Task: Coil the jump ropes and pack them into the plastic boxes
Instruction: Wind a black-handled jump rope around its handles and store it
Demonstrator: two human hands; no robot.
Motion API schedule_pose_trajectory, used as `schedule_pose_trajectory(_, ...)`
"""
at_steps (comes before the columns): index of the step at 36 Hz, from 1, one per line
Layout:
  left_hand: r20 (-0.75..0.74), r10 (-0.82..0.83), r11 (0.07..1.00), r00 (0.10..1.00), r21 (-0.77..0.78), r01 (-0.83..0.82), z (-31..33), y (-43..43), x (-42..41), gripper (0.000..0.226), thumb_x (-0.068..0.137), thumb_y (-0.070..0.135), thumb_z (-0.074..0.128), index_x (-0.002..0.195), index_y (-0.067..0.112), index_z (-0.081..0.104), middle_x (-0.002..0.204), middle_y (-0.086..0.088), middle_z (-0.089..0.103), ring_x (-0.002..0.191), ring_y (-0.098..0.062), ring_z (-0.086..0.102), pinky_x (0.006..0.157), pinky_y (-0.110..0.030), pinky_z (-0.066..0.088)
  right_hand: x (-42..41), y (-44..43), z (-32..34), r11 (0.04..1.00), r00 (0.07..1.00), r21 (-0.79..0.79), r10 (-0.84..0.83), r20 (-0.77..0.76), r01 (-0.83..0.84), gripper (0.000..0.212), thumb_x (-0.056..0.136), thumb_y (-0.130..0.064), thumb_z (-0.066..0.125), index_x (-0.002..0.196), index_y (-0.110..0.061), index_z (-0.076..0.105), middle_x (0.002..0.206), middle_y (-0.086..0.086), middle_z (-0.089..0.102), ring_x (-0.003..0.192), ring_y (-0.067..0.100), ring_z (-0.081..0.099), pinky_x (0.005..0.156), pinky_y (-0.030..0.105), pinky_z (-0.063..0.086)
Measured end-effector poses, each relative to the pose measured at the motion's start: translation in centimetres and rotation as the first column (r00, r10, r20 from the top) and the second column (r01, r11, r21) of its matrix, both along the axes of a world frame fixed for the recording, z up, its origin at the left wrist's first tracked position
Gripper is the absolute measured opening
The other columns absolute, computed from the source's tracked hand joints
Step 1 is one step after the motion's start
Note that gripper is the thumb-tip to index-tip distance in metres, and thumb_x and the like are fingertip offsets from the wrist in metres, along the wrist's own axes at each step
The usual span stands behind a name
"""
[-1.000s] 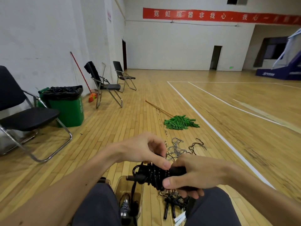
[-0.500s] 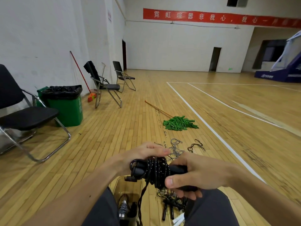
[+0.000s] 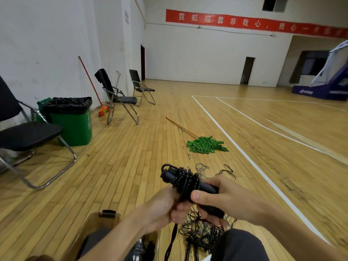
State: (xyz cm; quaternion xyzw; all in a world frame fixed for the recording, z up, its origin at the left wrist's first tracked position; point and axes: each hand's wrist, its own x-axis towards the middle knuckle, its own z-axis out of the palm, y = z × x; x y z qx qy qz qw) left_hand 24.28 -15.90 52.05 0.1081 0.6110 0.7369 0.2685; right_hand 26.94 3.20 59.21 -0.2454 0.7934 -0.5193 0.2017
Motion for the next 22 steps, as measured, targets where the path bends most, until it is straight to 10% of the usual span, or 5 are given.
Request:
schedule_pose_trajectory(12, 0.122, 0.169, 0.971, 0.978, -0.193, -0.143, -6.3, 0.1, -5.7, 0.035, 0.109, 0.029, 0.032, 0.085, 0.016, 0.054, 0.053, 0.005, 0.037, 0.046, -0.009, 0.026, 0.045, -0.02, 0.023, -8.0, -1.2, -7.3, 0.978, 0.958, 0.085, -0.204, 0.202, 0.191, 0.044, 0.069, -0.045, 0.089, 0.084, -0.009, 0.069, 0.069, 0.008, 0.064, 0.057, 0.02, 0.057, 0.053, 0.026, 0.048)
schedule_pose_trajectory(17, 0.164, 0.164, 0.962, 0.973, -0.245, -0.121, -8.8, -0.6, -9.5, 0.036, 0.105, 0.045, 0.039, 0.094, 0.015, 0.055, 0.057, 0.007, 0.042, 0.047, -0.008, 0.034, 0.047, -0.021, 0.024, -11.9, -1.9, -10.6, 0.946, 0.891, 0.094, -0.323, 0.319, 0.309, 0.017, 0.086, -0.003, 0.073, 0.094, 0.002, 0.059, 0.065, 0.008, 0.062, 0.054, 0.018, 0.057, 0.054, 0.027, 0.048)
schedule_pose_trajectory(22, 0.044, 0.11, 0.917, 0.993, -0.39, -0.084, -11.0, -0.8, -12.5, 0.035, 0.107, 0.039, 0.039, 0.109, 0.011, 0.06, 0.057, 0.009, 0.045, 0.049, -0.007, 0.04, 0.049, -0.02, 0.032, -15.4, -2.8, -14.3, 0.878, 0.8, 0.113, -0.472, 0.37, 0.466, 0.024, 0.09, -0.011, 0.075, 0.102, 0.004, 0.06, 0.076, 0.022, 0.068, 0.064, 0.027, 0.058, 0.059, 0.034, 0.048)
